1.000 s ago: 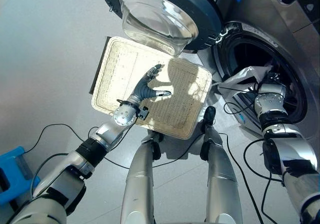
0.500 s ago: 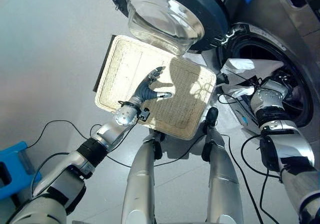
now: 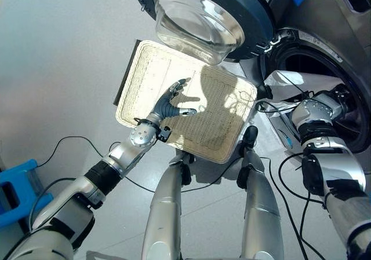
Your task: Put the clothes into the washing machine.
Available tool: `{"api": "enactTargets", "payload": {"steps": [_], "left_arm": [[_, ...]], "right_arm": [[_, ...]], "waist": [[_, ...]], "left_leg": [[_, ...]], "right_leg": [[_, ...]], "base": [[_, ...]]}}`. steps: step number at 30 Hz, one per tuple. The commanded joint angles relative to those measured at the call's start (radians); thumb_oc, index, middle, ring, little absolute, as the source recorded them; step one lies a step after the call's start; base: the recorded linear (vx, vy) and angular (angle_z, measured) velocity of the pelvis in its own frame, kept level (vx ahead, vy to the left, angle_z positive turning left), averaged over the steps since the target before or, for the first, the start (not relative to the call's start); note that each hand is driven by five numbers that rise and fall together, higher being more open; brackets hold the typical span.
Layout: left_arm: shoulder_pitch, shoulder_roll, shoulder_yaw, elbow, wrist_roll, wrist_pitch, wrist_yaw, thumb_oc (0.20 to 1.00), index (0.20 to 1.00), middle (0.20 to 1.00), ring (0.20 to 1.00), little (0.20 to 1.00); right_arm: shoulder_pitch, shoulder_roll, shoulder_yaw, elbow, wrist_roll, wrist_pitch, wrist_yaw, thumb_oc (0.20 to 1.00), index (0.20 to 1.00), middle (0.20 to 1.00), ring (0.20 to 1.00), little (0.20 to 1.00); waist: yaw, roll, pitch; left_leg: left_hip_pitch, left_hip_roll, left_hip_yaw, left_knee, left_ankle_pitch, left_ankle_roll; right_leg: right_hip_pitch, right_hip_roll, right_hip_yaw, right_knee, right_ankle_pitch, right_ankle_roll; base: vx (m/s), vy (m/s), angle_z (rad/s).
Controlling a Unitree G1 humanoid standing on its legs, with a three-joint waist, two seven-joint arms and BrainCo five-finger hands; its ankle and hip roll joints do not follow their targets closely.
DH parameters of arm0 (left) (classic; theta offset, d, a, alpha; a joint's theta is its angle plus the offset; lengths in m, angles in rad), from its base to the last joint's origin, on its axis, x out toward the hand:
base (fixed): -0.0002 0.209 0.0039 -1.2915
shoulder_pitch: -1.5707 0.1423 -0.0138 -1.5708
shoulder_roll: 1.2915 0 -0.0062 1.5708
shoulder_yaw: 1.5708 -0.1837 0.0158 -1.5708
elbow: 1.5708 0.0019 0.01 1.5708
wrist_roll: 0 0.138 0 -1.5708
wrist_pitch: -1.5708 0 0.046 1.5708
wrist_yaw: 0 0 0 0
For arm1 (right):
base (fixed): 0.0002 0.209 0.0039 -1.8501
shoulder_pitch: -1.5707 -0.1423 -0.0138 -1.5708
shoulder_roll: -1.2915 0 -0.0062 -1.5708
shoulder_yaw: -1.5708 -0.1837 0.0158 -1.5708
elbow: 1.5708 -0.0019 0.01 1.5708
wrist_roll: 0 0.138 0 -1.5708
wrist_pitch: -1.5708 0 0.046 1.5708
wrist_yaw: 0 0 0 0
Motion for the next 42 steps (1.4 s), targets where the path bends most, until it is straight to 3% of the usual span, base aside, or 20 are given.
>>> {"api": "enactTargets", "payload": {"steps": [1, 2, 6, 13, 14, 20, 21, 26, 27, 29, 32, 35, 38, 42], "left_arm": [[0.028, 0.004, -0.010, -0.096, -0.028, -0.032, 0.026, 1.000, 1.000, 1.000, 1.000, 1.000], [0.034, 0.013, -0.017, -0.106, -0.033, -0.035, 0.036, 1.000, 1.000, 1.000, 1.000, 1.000], [0.034, 0.016, -0.032, -0.111, -0.033, -0.038, 0.045, 1.000, 1.000, 1.000, 1.000, 1.000], [0.031, 0.004, -0.038, -0.120, -0.021, -0.027, 0.049, 1.000, 1.000, 1.000, 1.000, 1.000], [0.028, 0.007, -0.035, -0.119, -0.025, -0.024, 0.045, 1.000, 1.000, 1.000, 1.000, 1.000], [0.030, 0.008, -0.032, -0.112, -0.030, -0.032, 0.046, 1.000, 1.000, 1.000, 1.000, 1.000], [0.025, 0.011, -0.033, -0.110, -0.033, -0.031, 0.045, 1.000, 1.000, 1.000, 1.000, 1.000], [0.021, 0.006, -0.033, -0.107, -0.028, -0.029, 0.045, 1.000, 1.000, 1.000, 1.000, 1.000], [0.013, 0.003, -0.036, -0.100, -0.026, -0.030, 0.047, 1.000, 1.000, 1.000, 1.000, 1.000], [0.011, 0.003, -0.035, -0.098, -0.026, -0.029, 0.048, 1.000, 1.000, 1.000, 1.000, 1.000], [0.012, -0.001, -0.034, -0.090, -0.019, -0.038, 0.045, 1.000, 1.000, 1.000, 1.000, 1.000], [0.014, -0.002, -0.033, -0.089, -0.016, -0.041, 0.045, 1.000, 1.000, 1.000, 1.000, 1.000], [0.027, 0.005, -0.033, -0.086, -0.009, -0.066, 0.043, 1.000, 1.000, 1.000, 1.000, 1.000], [0.034, 0.011, -0.037, -0.086, -0.011, -0.083, 0.044, 1.000, 1.000, 1.000, 1.000, 1.000]], "right_arm": [[0.006, -0.206, -0.030, -0.014, -0.004, -0.139, -0.057, 0.200, 0.200, 0.200, 0.200, 0.200], [0.014, -0.230, -0.029, 0.014, -0.004, -0.168, -0.147, 0.200, 0.200, 0.200, 0.200, 0.200], [0.004, -0.251, -0.029, 0.064, -0.004, -0.167, -0.223, 0.200, 0.200, 0.200, 0.200, 0.200], [0.001, -0.223, -0.025, 0.012, -0.004, -0.152, -0.117, 0.200, 0.200, 0.200, 0.200, 0.200], [0.005, -0.218, -0.013, 0.019, -0.004, -0.124, -0.122, 1.000, 1.000, 1.000, 1.000, 1.000], [0.005, -0.229, 0.008, 0.098, -0.044, -0.030, -0.107, 1.000, 1.000, 1.000, 1.000, 1.000], [0.003, -0.235, 0.016, 0.122, -0.153, 0.000, -0.190, 1.000, 1.000, 1.000, 1.000, 1.000], [-0.002, -0.240, 0.026, 0.130, -0.312, 0.035, -0.311, 1.000, 1.000, 1.000, 1.000, 1.000], [-0.007, -0.251, 0.051, 0.149, -0.556, 0.121, -0.493, 1.000, 1.000, 1.000, 1.000, 1.000], [-0.011, -0.258, 0.071, 0.161, -0.702, 0.185, -0.601, 1.000, 1.000, 1.000, 1.000, 1.000], [-0.028, -0.276, 0.146, 0.170, -1.040, 0.356, -0.787, 1.000, 1.000, 1.000, 1.000, 1.000], [-0.034, -0.279, 0.164, 0.165, -1.085, 0.395, -0.827, 1.000, 1.000, 1.000, 1.000, 1.000], [-0.040, -0.302, 0.223, 0.207, -1.312, 0.580, -0.976, 1.000, 1.000, 1.000, 1.000, 1.000], [-0.034, -0.316, 0.233, 0.238, -1.400, 0.659, -1.008, 1.000, 1.000, 1.000, 1.000, 1.000]], "waist": [[-0.021, 0.069, -0.026], [-0.022, 0.066, -0.026], [-0.019, 0.066, -0.026], [-0.015, 0.071, -0.026], [-0.016, 0.070, -0.026], [-0.012, 0.071, -0.026], [-0.012, 0.069, -0.026], [-0.010, 0.067, -0.026], [-0.010, 0.065, -0.026], [-0.009, 0.064, -0.026], [-0.006, 0.065, -0.026], [-0.006, 0.065, -0.026], [-0.003, 0.073, -0.026], [0.000, 0.079, -0.026]], "left_leg": [[0.080, -0.053, 0.043, -0.113, -0.022, -0.051], [0.073, -0.052, 0.041, -0.110, -0.020, -0.051], [0.072, -0.050, 0.042, -0.113, -0.017, -0.051], [0.074, -0.055, 0.040, -0.117, -0.014, -0.049], [0.075, -0.055, 0.040, -0.117, -0.014, -0.051], [0.079, -0.056, 0.038, -0.121, -0.013, -0.050], [0.082, -0.055, 0.037, -0.124, -0.012, -0.048], [0.081, -0.054, 0.038, -0.125, -0.012, -0.046], [0.076, -0.055, 0.038, -0.120, -0.013, -0.043], [0.072, -0.055, 0.038, -0.119, -0.012, -0.042], [0.065, -0.055, 0.040, -0.115, -0.011, -0.037], [0.064, -0.054, 0.041, -0.116, -0.011, -0.037], [0.057, -0.054, 0.044, -0.119, -0.010, -0.033], [0.056, -0.054, 0.043, -0.118, -0.013, -0.031]], "right_leg": [[0.016, -0.008, -0.087, 0.177, -0.176, 0.094], [0.011, -0.006, -0.087, 0.176, -0.173, 0.093], [0.011, -0.006, -0.090, 0.174, -0.171, 0.092], [0.011, -0.009, -0.093, 0.175, -0.173, 0.089], [0.013, -0.010, -0.093, 0.174, -0.173, 0.089], [0.016, -0.009, -0.095, 0.176, -0.174, 0.088], [0.019, -0.008, -0.097, 0.175, -0.173, 0.089], [0.018, -0.007, -0.098, 0.176, -0.173, 0.089], [0.013, -0.007, -0.099, 0.179, -0.170, 0.090], [0.011, -0.007, -0.099, 0.178, -0.167, 0.091], [0.003, -0.009, -0.099, 0.179, -0.164, 0.092], [0.002, -0.009, -0.099, 0.177, -0.164, 0.092], [-0.007, -0.006, -0.097, 0.172, -0.160, 0.095], [-0.008, -0.008, -0.098, 0.173, -0.161, 0.097]], "base": [[0.01, -0.033, 0.04], [0.01, -0.041, 0.04], [0.00, -0.009, 0.00], [0.00, 0.000, 0.00], [0.00, 0.000, 0.00], [0.00, 0.000, 0.00], [0.00, 0.000, 0.00], [0.00, 0.000, 0.00], [0.00, 0.000, 0.00], [0.00, 0.000, 0.00], [0.00, 0.000, 0.00], [0.00, 0.005, -0.01], [-0.01, 0.020, -0.03], [0.00, 0.000, 0.00]]}}
